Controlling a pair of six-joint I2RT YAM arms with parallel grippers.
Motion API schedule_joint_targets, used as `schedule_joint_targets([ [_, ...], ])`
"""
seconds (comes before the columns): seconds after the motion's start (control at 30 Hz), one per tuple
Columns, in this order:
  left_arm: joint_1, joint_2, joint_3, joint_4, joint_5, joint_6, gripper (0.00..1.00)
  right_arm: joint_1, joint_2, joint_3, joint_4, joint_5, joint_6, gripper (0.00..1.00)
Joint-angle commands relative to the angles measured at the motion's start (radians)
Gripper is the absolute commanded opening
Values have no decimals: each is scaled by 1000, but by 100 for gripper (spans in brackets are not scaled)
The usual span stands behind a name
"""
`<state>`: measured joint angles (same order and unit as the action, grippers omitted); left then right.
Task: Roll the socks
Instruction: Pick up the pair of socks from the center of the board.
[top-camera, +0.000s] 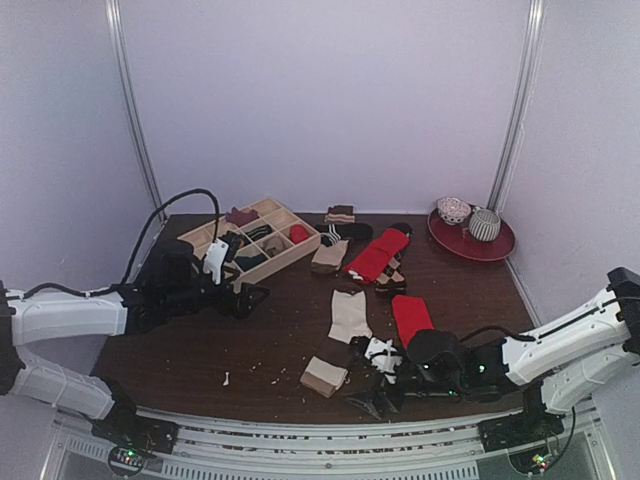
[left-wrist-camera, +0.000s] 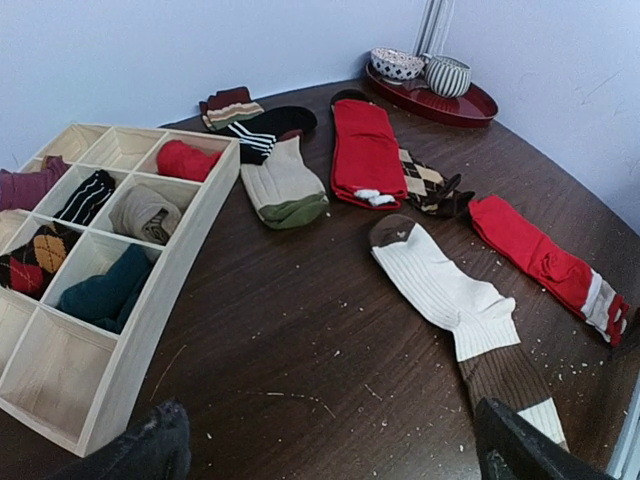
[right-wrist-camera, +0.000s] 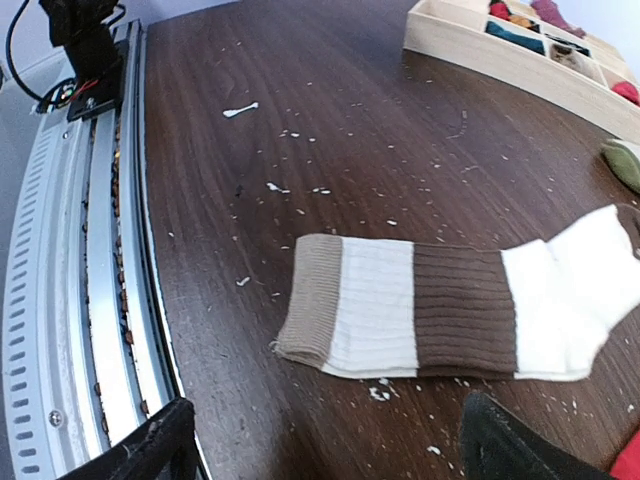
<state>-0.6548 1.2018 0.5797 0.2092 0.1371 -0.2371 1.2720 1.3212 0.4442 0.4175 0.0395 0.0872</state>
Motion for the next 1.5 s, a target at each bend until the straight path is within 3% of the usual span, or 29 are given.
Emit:
schedule_joint_targets([
  [0.0, -6, 12, -1, 82, 41, 14, 98, 34, 118, 102, 35, -30, -150, 90],
  [0.27, -10, 42, -6, 99, 50, 19, 98, 52, 279, 224, -31, -37, -254, 86],
  [0.5, -10, 60, -8, 101, 50, 25, 98, 50, 396, 271, -35, -86, -233, 72],
  [0.73, -10, 75, -1, 102, 64, 28, 98, 14, 460, 303, -39, -34, -165, 60],
  [1.0, -29, 77, -41, 157, 175, 68, 93, -11, 482, 267, -95, -72, -8, 26],
  [1.1, -63, 94, -71, 214, 251, 108, 93, -40, 479, 242, -87, -156, 81, 12],
  [1.2, -111, 128, -80, 253, 340, 164, 93, -104, 457, 205, -27, -350, 198, 5],
  [1.37, -185, 221, -69, 296, 408, 204, 94, -236, 446, 137, 120, -620, 448, 4],
  [1.47, -214, 269, -58, 309, 428, 220, 93, -293, 475, 132, 126, -703, 519, 4],
])
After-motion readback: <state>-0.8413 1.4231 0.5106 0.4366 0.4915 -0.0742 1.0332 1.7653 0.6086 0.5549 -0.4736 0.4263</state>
